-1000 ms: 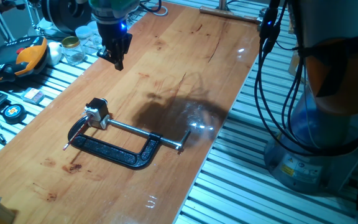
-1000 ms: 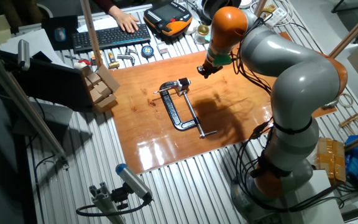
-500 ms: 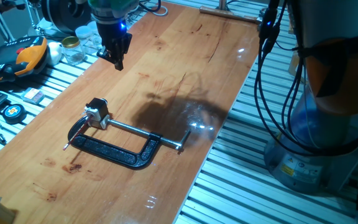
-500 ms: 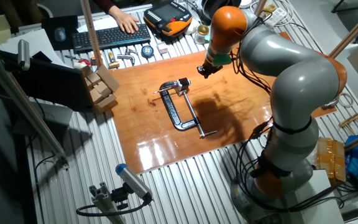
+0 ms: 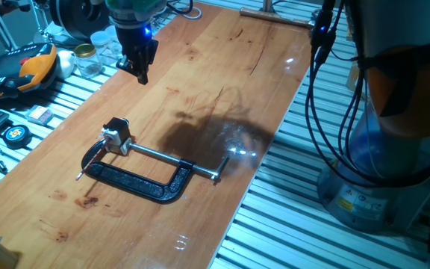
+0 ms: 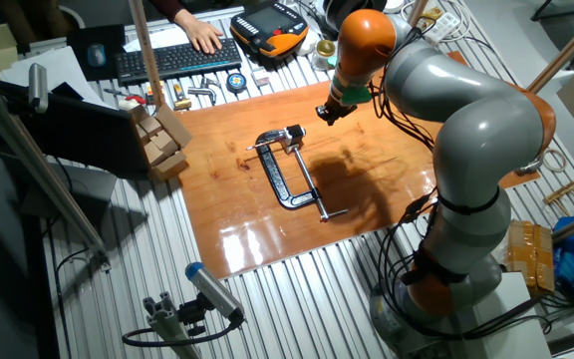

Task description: Sharpen the pencil with a pencil sharpener

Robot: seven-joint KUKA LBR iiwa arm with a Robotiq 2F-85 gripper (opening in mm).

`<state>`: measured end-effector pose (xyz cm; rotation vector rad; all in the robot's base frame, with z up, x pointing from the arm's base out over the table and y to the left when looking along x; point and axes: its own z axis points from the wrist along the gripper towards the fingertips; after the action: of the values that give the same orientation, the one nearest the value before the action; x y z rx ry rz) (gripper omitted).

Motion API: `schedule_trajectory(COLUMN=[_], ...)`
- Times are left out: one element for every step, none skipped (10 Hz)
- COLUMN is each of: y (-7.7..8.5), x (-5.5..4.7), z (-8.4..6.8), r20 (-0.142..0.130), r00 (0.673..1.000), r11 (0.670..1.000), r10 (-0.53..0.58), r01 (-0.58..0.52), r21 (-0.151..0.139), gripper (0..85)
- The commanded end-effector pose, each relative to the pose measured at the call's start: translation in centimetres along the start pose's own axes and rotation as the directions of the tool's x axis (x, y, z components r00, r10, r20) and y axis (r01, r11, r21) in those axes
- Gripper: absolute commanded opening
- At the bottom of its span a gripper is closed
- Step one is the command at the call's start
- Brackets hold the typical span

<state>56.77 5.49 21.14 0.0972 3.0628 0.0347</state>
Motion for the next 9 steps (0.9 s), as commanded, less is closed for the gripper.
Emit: schedule_trajectory(y=[0.02,0.03,0.0,-0.02,-0.02,-0.04,-0.05,-0.04,-0.01], x=[-0.01,-0.02,-0.01,0.0,-0.01,0.02,0.05,0.06,0.05], z=[-0.01,-0.01,0.0,-0.01,-0.01,-0.02,-0.05,-0.06,-0.04], r20=[0.002,0.001,-0.006,-0.012,-0.015,-0.02,-0.026,-0.028,-0.028], r00=[1.0,1.0,1.0,1.0,0.999,0.999,0.999,0.999,0.998], r11=[1.0,1.0,1.0,1.0,0.999,0.999,0.999,0.999,0.999], r10=[0.004,0.003,-0.01,-0.02,-0.029,-0.037,-0.041,-0.046,-0.052], r01=[-0.004,-0.003,0.01,0.02,0.03,0.038,0.042,0.046,0.052], r21=[0.0,0.001,0.011,0.014,0.022,0.025,0.022,0.014,0.014], gripper=[0.0,0.0,0.0,0.0,0.0,0.0,0.0,0.0,0.0])
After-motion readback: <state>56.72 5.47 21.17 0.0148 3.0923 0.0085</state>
